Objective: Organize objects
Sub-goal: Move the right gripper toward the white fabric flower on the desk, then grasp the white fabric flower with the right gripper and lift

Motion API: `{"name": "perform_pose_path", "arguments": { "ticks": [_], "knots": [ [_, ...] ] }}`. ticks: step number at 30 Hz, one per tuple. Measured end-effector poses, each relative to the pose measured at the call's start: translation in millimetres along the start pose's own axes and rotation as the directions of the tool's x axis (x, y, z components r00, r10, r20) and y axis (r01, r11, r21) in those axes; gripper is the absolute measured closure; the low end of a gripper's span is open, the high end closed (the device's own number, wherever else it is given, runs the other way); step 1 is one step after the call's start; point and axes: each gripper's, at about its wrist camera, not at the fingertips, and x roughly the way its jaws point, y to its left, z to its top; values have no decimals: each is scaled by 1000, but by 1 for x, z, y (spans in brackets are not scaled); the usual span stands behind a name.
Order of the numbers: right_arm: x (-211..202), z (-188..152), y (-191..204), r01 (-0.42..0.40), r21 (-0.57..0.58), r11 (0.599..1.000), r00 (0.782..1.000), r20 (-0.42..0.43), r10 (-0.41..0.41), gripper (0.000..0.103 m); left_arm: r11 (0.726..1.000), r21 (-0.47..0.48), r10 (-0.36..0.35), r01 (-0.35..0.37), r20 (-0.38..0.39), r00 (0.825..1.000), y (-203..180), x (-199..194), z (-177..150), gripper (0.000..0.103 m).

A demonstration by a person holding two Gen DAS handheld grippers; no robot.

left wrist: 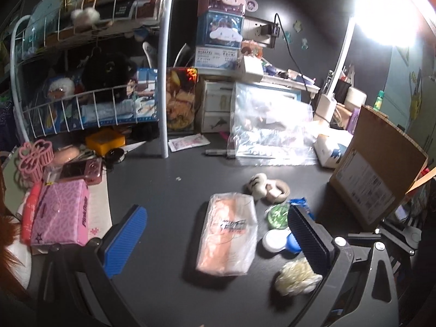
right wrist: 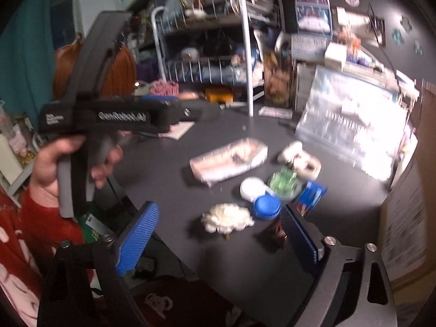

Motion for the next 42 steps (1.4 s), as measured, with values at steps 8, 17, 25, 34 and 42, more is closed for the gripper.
{"name": "perform_pose_path", "arguments": {
  "ticks": [8, 17, 25, 34, 42],
  "knots": [
    [25, -19, -10, -42, 87, 995, 998, -37, 45, 31, 994, 93, 54, -56, 32, 998, -6, 5, -13, 0],
    [44, -15, -7, -25, 69, 997, 998, -57, 29, 65, 996, 84, 36, -35, -7, 999, -5, 12, -15, 0],
    [49, -13, -7, -2, 42, 999, 998, -56, 4, 77, 997, 80, -19, 21, -34, 999, -4, 11, -13, 0],
    [32, -2, -2, -45, 11, 999, 999, -13, 45, 77, 958, 73, -272, 278, -74, 959, -12, -5, 1, 1],
    [-3, 27, 8, -33, -76, 997, 995, 95, 41, 77, 873, 80, -464, 481, -164, 871, -32, -17, 27, 22]
  ]
}}
